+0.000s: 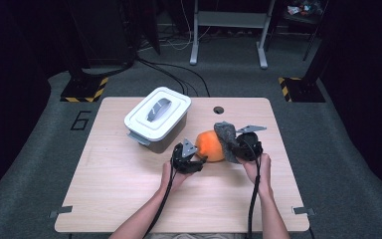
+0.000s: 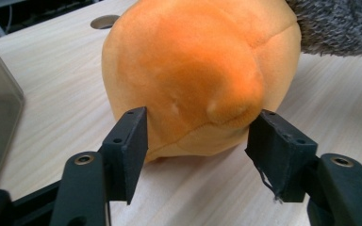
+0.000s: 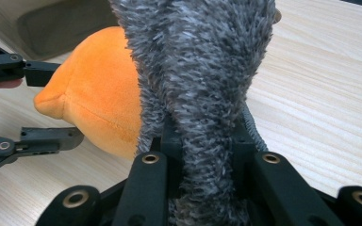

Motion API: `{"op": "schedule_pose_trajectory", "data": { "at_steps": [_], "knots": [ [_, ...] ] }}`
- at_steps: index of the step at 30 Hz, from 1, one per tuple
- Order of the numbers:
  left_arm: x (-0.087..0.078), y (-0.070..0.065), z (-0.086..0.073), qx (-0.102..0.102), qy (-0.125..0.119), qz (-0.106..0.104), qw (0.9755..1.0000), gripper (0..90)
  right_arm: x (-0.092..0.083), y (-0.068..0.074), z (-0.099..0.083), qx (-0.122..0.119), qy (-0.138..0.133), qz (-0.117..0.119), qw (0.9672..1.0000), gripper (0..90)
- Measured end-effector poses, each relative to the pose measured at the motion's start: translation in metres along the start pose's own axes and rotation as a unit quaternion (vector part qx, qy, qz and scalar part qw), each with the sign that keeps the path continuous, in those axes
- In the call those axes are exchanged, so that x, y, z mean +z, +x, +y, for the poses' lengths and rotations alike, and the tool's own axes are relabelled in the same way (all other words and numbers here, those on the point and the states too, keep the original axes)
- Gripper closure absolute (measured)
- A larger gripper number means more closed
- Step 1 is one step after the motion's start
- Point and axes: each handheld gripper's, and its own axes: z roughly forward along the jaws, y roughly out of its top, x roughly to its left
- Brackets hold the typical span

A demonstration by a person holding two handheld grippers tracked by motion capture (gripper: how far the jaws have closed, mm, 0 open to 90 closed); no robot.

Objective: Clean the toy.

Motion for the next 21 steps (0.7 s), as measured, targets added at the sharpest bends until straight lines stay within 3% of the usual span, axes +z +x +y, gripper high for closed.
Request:
{"op": "schedule_pose_trajectory", "data": {
  "at_steps": [1,3,8,13,16,17,18,19,21],
  "knots": [
    [0.001,-0.003,0.001,0.017,-0.001,0.004,0.9998,46.0,0.000,0.000,0.000,0.005,0.000,-0.003,1.0000,74.3],
    [0.002,-0.003,0.001,0.020,-0.003,0.005,0.9998,54.1,-0.001,-0.001,0.000,-0.003,-0.002,-0.003,1.0000,74.3],
    [0.001,-0.001,0.001,0.005,-0.014,-0.008,0.9999,71.4,-0.005,-0.002,-0.001,0.000,-0.009,-0.003,1.0000,74.3],
    [-0.002,0.000,0.003,-0.022,-0.015,-0.038,0.9989,76.7,-0.018,-0.004,0.000,-0.003,-0.019,0.005,0.9998,74.3],
    [-0.006,0.003,0.005,-0.057,-0.020,-0.066,0.9960,77.1,-0.029,0.001,0.004,-0.004,-0.027,0.014,0.9995,74.3],
    [-0.006,0.003,0.005,-0.057,-0.020,-0.066,0.9960,77.3,-0.029,0.001,0.004,-0.004,-0.027,0.014,0.9995,74.3],
    [-0.009,0.005,0.007,-0.075,-0.016,-0.091,0.9929,77.4,-0.035,0.005,0.006,-0.014,-0.034,0.019,0.9991,74.3],
    [-0.011,0.004,0.007,-0.094,-0.018,-0.101,0.9903,77.5,-0.038,0.008,0.008,-0.012,-0.035,0.024,0.9990,74.3],
    [-0.013,0.006,0.008,-0.113,-0.016,-0.124,0.9857,77.6,-0.043,0.014,0.011,-0.018,-0.038,0.033,0.9985,74.3]
  ]
}}
